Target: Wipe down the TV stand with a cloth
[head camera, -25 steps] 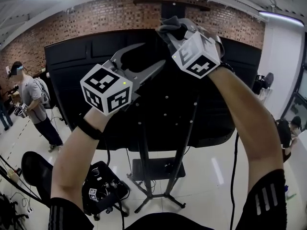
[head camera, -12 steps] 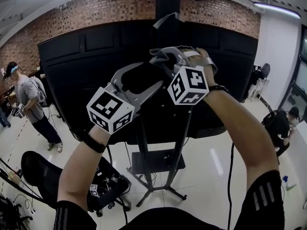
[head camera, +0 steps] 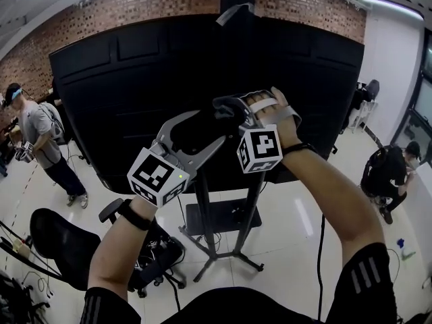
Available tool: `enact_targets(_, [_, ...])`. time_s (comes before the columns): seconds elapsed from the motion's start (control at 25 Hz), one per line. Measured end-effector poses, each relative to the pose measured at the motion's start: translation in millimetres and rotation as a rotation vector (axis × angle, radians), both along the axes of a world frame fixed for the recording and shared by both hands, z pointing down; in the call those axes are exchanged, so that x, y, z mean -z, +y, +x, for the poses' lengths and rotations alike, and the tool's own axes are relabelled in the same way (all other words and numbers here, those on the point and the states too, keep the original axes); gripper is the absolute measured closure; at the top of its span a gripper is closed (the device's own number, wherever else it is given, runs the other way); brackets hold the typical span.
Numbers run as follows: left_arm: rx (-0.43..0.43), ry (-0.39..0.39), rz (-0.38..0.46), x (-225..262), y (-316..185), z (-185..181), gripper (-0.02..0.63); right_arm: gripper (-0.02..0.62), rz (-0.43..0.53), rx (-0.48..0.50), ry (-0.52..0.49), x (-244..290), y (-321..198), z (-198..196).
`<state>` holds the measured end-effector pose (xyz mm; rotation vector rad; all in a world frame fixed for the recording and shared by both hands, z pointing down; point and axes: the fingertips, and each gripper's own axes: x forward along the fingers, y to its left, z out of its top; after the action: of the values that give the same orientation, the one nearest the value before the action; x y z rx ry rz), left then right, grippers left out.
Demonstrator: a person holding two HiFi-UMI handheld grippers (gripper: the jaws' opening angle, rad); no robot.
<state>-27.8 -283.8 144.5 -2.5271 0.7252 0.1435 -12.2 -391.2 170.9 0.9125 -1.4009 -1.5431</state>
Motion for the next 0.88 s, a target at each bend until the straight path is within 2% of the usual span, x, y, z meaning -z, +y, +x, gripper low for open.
enact_targets(0.2, [0.018, -0.019, -0.020, -39, 2, -3, 0.319, 0.569, -0.037, -0.023, 0.045, -50, 1, -3])
enact_targets(0.36, [0.031, -0.004, -0.071, -71, 2, -8, 0.319, 0.569, -0.073, -0.031, 0.085, -93, 2, -5])
enact_targets(0.88, [0.025, 0.001, -0.243, -163, -4, -4, 0.319, 0.569, -0.206, -0.093, 0.095, -208, -4, 10])
